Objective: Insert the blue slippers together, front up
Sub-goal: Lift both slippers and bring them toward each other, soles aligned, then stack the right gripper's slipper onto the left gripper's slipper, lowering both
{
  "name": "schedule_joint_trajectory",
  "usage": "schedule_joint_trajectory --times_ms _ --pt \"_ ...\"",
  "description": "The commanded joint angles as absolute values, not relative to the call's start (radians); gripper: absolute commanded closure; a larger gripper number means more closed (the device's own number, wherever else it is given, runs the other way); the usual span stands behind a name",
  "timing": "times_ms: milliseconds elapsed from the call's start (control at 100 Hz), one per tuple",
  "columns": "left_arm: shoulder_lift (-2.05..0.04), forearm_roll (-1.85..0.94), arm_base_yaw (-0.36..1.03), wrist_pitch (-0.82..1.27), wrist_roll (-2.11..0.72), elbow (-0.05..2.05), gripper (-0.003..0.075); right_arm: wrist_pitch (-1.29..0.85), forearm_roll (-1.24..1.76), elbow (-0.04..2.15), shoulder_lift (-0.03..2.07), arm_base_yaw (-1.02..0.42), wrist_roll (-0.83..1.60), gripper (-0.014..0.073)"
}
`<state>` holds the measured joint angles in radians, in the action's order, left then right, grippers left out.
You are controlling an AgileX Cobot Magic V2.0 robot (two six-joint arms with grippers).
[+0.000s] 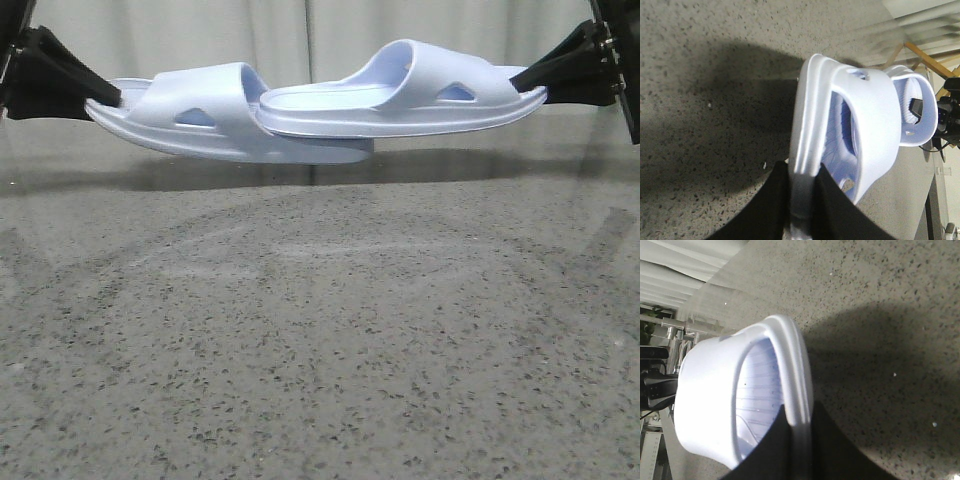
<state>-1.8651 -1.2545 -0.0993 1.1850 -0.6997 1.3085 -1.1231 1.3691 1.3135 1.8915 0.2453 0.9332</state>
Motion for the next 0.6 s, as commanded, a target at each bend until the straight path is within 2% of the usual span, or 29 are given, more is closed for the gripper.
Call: schedule_joint_trajectory --times_ms 0,320,590 --pt "-1.804 -1.295 -0.084 1.267 -0.679 1.336 0.0704 -1.181 1.444 1.353 1.850 0.244 0.948 0.0701" --pt "-1.804 -1.249 -0.054 1.269 -0.651 1.336 0.0704 -1.209 1.385 1.356 1.852 0.232 0.938 0.0700" --pt "-1.804 -1.247 -0.008 1.269 -0.653 1.336 0.0704 -1.198 1.383 1.356 1.910 0.123 0.922 0.0700"
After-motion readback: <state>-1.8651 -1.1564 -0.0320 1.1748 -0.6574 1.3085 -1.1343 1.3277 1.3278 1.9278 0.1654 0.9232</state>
